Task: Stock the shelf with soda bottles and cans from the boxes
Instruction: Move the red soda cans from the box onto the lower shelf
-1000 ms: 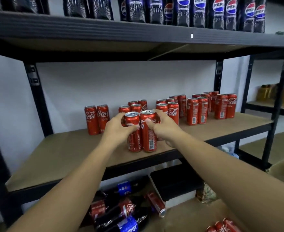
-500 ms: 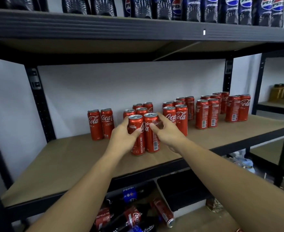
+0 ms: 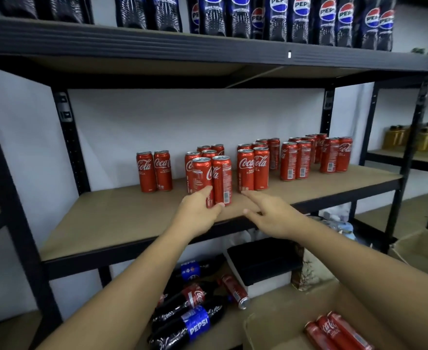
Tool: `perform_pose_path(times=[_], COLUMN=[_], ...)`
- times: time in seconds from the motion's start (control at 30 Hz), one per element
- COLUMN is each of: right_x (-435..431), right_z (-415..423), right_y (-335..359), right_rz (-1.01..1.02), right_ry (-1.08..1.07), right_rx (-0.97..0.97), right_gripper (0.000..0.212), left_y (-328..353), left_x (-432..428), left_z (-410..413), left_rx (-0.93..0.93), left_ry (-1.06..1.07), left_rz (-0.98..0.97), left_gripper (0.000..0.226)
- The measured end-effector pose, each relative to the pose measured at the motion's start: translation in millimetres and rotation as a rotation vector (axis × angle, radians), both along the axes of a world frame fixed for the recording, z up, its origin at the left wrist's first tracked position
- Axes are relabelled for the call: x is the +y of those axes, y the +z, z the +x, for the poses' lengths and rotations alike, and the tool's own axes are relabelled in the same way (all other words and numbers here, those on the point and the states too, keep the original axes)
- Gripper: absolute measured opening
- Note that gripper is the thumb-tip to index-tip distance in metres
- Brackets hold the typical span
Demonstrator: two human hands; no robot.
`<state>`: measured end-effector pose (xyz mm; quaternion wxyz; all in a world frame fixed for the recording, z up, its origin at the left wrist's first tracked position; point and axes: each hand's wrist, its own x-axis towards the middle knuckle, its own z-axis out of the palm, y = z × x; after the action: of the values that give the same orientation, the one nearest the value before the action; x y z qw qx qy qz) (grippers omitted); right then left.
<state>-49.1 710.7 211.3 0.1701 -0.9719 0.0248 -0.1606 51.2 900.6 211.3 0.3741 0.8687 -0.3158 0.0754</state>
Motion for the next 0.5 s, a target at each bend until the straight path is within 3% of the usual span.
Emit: perform_pose_path(times=[0.17,0.5], right_x=[-8.8,-29.9], right_z=[-73.8,-207.3], right_y=[-18.6,-87.5], right_rz=[0.000,0.041], right_ry=[-0.058,-0.246], right_rx=[0.083,0.218], right_gripper=[0.060,0.061], left_y=[-27.3,-99.2], left_x=[-12.3,-63.3], left_z=[-49.7,-144.6], left_rx=[-0.030,-0.017], left_ry=[-0.142,-0.406], left_rz=[0.128,0.368], left_gripper=[0.067,0.068])
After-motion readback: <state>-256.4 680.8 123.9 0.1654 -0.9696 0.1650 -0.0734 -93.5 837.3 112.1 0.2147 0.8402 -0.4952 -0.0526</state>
